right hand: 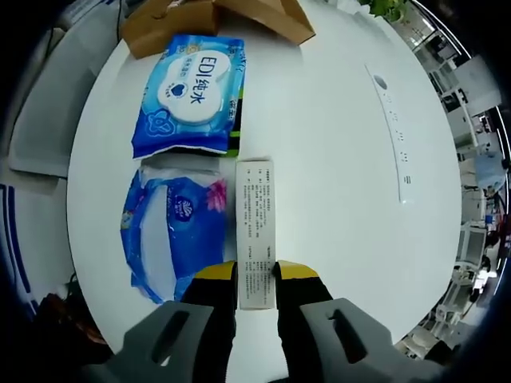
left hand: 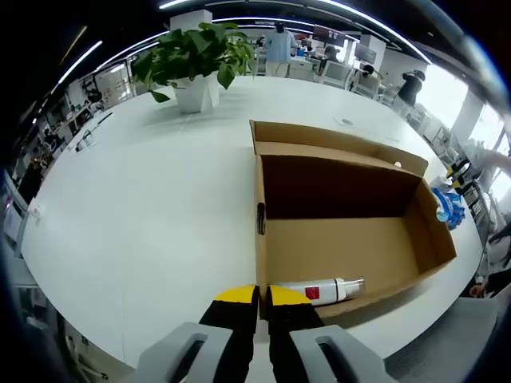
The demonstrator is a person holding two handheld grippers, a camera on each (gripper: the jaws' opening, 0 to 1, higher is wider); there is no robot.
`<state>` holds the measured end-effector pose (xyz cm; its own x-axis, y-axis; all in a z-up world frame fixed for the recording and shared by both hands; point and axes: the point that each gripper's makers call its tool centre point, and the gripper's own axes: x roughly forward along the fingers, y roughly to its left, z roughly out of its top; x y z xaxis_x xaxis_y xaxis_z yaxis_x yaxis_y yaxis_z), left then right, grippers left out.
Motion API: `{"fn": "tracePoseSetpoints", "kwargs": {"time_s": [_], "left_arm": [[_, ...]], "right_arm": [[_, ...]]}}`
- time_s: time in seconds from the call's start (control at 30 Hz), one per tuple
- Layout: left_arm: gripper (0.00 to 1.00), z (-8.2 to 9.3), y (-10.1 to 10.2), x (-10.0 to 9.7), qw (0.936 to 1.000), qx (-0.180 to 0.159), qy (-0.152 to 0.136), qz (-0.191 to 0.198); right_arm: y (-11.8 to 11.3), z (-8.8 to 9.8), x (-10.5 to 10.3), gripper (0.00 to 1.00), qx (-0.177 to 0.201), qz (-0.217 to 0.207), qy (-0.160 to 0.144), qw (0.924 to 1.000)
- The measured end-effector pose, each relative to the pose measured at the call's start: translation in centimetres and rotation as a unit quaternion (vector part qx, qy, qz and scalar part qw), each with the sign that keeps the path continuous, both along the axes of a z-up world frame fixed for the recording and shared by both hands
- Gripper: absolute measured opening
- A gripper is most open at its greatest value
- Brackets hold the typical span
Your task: Operate the shoe box by opening the lid, removing the specified soft item, and placing it in the target area until the item is outside and the box remains undamaged.
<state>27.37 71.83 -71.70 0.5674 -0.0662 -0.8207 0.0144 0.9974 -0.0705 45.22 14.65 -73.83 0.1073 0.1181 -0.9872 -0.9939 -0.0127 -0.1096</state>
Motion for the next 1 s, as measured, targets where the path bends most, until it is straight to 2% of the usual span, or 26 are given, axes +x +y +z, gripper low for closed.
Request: {"fn": "tracePoseSetpoints", "kwargs": {"time_s": [0.67,0.83,1.0], "left_arm": [[0.04,-0.1,0.0,0.0,1.0,-0.006,-0.002,0.007],[0.04,-0.1,0.0,0.0,1.0,-0.002,-0.003,0.007],[0.04,0.0,0.0,0.1,1.0,-0.001,-0.008,0.004]], "right_arm": [[-0.3,-0.3,0.8,0.17,-0.013,0.0,-0.025,0.9996],[-0.1,-0.2,1.3,0.21,-0.003,-0.008,-0.04,0.9992],[-0.6,-0.2,1.4,0.28,-0.006,-0.01,-0.047,0.9988]]}}
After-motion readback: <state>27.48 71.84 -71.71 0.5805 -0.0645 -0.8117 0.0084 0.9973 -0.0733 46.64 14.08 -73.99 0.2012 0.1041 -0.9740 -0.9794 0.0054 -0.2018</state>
